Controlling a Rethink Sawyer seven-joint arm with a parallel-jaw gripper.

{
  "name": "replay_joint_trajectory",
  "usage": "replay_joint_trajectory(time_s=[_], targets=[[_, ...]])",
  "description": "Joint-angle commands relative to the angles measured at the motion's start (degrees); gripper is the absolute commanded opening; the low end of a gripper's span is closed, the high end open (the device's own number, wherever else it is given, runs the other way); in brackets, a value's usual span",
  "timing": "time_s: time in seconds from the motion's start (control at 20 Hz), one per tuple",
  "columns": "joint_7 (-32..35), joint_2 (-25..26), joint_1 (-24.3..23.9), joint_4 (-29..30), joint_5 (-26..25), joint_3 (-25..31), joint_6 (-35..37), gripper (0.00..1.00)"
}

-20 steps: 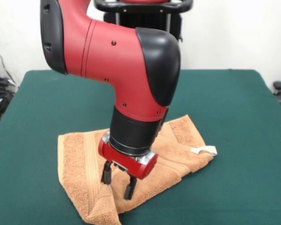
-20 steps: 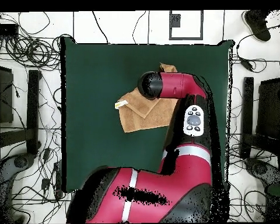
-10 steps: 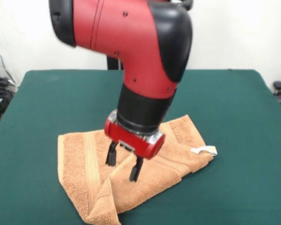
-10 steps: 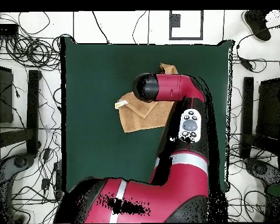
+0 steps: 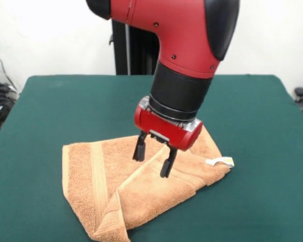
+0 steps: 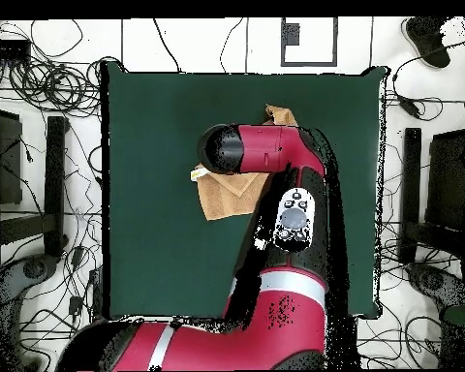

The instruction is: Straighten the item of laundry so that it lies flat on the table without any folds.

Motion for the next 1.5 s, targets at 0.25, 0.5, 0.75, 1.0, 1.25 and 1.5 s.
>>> replay_joint_trajectory(time_s=[0.25, 0.5, 0.75, 1.0, 1.25, 1.5], targets=[[14.6, 4.0, 0.8, 11.4, 5.4, 2.6, -5.6, 1.0], [16.6, 4.7, 2.2, 12.5, 7.3, 0.8, -5.1, 1.0], [17.2, 4.6, 3.2, 14.2, 8.9, 0.1, -4.8, 1.0], [19.0, 5.4, 5.5, 13.6, 10.0, -2.4, -4.8, 1.0], [16.9, 7.3, 4.7, 12.2, 10.3, -3.5, -6.3, 1.0], [14.6, 8.1, 3.5, 11.6, 10.0, -3.8, -7.1, 1.0]])
